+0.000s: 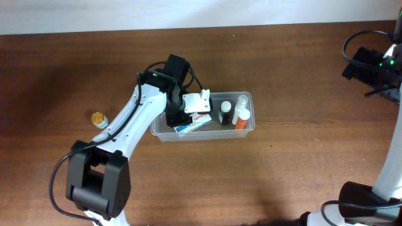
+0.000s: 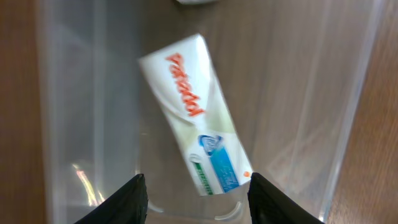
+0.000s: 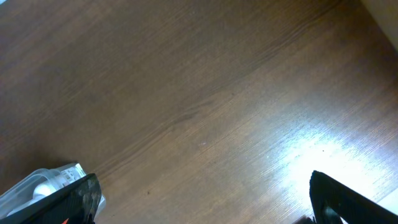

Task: Pack container
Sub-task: 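Carry the Panadol box over the container and release it inside, then raise the left gripper and move it back toward the gold jar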

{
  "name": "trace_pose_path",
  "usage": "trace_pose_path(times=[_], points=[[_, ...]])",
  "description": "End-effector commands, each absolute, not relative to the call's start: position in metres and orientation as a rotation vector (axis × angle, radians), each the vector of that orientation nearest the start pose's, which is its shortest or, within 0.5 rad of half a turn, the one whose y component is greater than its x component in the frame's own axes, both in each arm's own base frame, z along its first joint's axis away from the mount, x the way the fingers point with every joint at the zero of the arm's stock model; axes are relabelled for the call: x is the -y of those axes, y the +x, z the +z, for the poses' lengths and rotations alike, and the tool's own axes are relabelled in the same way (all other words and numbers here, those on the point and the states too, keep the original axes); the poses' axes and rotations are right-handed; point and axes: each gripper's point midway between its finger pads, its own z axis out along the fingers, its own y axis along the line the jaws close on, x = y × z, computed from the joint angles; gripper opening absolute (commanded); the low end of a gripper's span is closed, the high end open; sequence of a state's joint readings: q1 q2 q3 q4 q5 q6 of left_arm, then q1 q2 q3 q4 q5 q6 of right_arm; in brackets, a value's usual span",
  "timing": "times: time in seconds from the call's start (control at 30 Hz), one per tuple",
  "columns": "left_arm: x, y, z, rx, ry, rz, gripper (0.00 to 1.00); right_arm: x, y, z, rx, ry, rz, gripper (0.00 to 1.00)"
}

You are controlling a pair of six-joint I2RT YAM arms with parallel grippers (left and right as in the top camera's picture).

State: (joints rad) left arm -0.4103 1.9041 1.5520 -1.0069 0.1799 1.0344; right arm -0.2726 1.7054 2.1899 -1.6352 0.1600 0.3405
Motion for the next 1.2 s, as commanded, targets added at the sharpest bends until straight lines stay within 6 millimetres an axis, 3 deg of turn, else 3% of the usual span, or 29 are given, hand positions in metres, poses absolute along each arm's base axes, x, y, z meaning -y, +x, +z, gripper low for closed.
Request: trace_pose_path(times=[0.0,0.13,0.2,0.27,0.37,0.47,0.57,0.7,0.83,0.9,1.0,1.17], points=[[0.203,0.381,0.132,-2.2,1.719,-0.164,0.54,0.122,0.324,0.321,-2.557,0.88,-0.208,0.98],[0.206,0.388,0.18,-2.325,1.449,-0.199,0.62,0.122,0.324,0.321,-2.557,0.879,-0.208,0.98],[0.202,0.384,0.201,-2.382,1.351,-0.218,0.77,0.122,0.324,0.321,-2.557,0.879,-0.208,0.98],[0.194,0.378,0.217,-2.441,1.27,-0.234,0.99,0.122,0.324,0.321,-2.557,0.879,-0.208,0.98],[0.172,0.369,0.227,-2.542,1.164,-0.247,0.99,0.122,0.324,0.321,-2.557,0.879,-0.208,0.98],[0.147,0.368,0.223,-2.622,1.085,-0.243,0.99,0.122,0.324,0.321,-2.557,0.879,-0.208,0.98],[0.11,0.38,0.221,-2.742,0.77,-0.253,0.99,0.122,0.324,0.321,-2.557,0.879,-0.207,0.98],[0.035,0.394,0.219,-2.844,0.274,-0.205,0.99,0.122,0.324,0.321,-2.557,0.879,-0.208,0.99],[-0.038,0.393,0.216,-2.866,-0.183,-0.101,0.99,0.122,0.324,0.321,-2.557,0.879,-0.208,0.98],[-0.061,0.391,0.21,-2.862,-0.299,-0.068,0.99,0.122,0.324,0.321,-2.557,0.879,-0.208,0.98],[-0.083,0.389,0.191,-2.87,-0.383,-0.034,0.99,0.122,0.324,0.321,-2.557,0.879,-0.208,0.98],[-0.087,0.391,0.147,-2.934,-0.407,-0.024,0.99,0.122,0.324,0.321,-2.557,0.879,-0.208,0.98]])
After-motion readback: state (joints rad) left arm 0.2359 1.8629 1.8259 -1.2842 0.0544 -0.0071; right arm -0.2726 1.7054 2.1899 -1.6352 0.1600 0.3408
